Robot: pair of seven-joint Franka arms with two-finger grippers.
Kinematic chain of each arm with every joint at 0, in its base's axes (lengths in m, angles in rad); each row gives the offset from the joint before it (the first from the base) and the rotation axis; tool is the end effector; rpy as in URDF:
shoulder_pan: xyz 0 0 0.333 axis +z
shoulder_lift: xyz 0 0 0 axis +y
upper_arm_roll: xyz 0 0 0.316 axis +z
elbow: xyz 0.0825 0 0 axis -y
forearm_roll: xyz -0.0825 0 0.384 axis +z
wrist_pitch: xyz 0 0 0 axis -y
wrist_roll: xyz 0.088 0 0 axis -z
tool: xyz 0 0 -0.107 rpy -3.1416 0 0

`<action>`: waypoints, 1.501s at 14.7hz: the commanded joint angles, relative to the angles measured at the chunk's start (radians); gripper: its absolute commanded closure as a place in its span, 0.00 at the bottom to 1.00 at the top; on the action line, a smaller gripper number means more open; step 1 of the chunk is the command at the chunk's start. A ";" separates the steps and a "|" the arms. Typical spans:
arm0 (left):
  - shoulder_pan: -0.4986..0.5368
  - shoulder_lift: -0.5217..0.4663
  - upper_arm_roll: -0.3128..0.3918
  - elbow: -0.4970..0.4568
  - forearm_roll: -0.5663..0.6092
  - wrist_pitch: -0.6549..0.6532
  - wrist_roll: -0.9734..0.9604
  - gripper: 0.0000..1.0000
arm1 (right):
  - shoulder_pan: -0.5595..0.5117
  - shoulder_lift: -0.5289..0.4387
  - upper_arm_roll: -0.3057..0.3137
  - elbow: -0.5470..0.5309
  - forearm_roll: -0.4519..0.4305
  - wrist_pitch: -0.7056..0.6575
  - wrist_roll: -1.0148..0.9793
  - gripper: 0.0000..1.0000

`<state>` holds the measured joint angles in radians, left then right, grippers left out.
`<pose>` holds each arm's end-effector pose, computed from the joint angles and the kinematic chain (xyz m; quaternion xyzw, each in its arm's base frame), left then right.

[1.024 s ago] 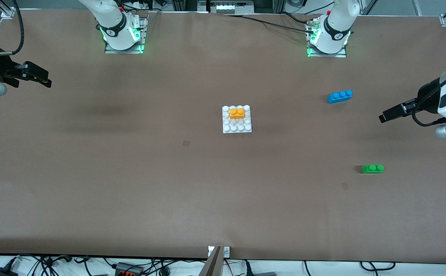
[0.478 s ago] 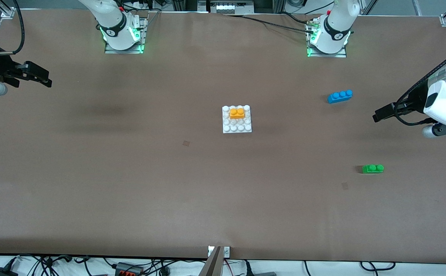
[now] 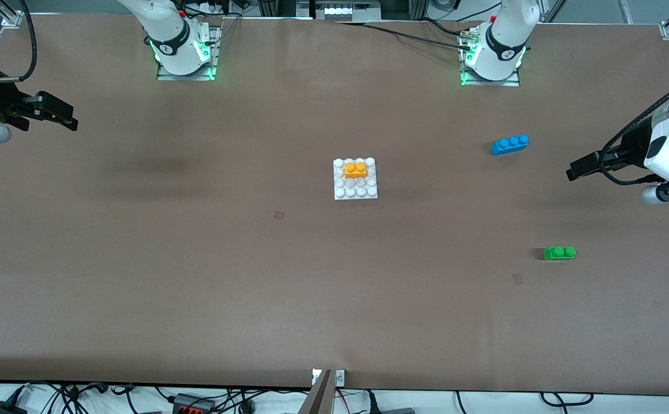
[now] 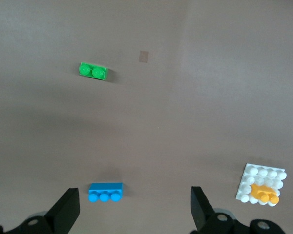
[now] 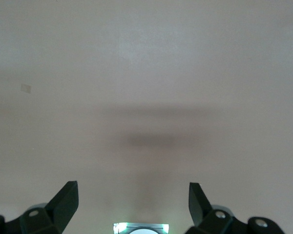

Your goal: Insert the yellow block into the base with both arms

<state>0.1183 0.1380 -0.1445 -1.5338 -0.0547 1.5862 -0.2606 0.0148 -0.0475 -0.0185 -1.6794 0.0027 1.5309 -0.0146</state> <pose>0.5936 -0.0159 0.5649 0.9914 0.1186 -0.0469 0.0308 0.5325 -0.0019 0.5961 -0.9987 -0.0055 0.0505 0.0022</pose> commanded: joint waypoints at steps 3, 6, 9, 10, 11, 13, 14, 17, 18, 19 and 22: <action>0.011 -0.015 0.002 -0.003 0.016 -0.012 0.043 0.00 | 0.004 -0.003 0.000 0.012 -0.001 -0.015 0.001 0.00; 0.011 -0.012 0.002 -0.002 0.016 -0.014 0.050 0.00 | 0.040 0.000 0.002 0.010 -0.004 0.000 0.001 0.00; 0.009 -0.012 0.005 -0.002 0.029 -0.014 0.052 0.00 | 0.043 0.044 0.002 0.010 -0.001 0.098 0.002 0.00; 0.009 -0.011 0.006 -0.002 0.039 -0.014 0.052 0.00 | 0.043 0.050 0.002 0.007 0.000 0.119 0.004 0.00; 0.009 -0.012 0.000 -0.002 0.082 -0.012 0.052 0.00 | 0.042 0.063 0.002 0.007 -0.003 0.133 0.002 0.00; 0.009 -0.012 -0.006 -0.002 0.125 -0.021 0.052 0.00 | 0.039 0.066 0.000 0.007 -0.012 0.140 0.002 0.00; 0.011 -0.012 -0.004 -0.002 0.122 -0.022 0.052 0.00 | 0.039 0.066 0.000 0.007 -0.015 0.140 0.001 0.00; 0.014 -0.009 -0.006 0.001 0.119 -0.020 0.086 0.00 | 0.036 0.064 -0.006 0.007 -0.017 0.132 0.001 0.00; 0.014 -0.009 -0.006 0.001 0.119 -0.018 0.087 0.00 | 0.033 0.064 -0.006 0.007 -0.017 0.137 0.001 0.00; 0.015 -0.009 -0.006 0.003 0.119 -0.018 0.089 0.00 | 0.031 0.064 -0.008 0.007 -0.018 0.140 0.001 0.00; 0.015 -0.009 -0.004 0.003 0.104 -0.020 0.087 0.00 | 0.021 0.066 -0.009 0.007 -0.041 0.152 0.001 0.00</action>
<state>0.1266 0.1378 -0.1446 -1.5338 0.0450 1.5792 -0.2000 0.0477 0.0258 -0.0299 -1.6762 -0.0103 1.6771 -0.0130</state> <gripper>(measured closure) 0.000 0.000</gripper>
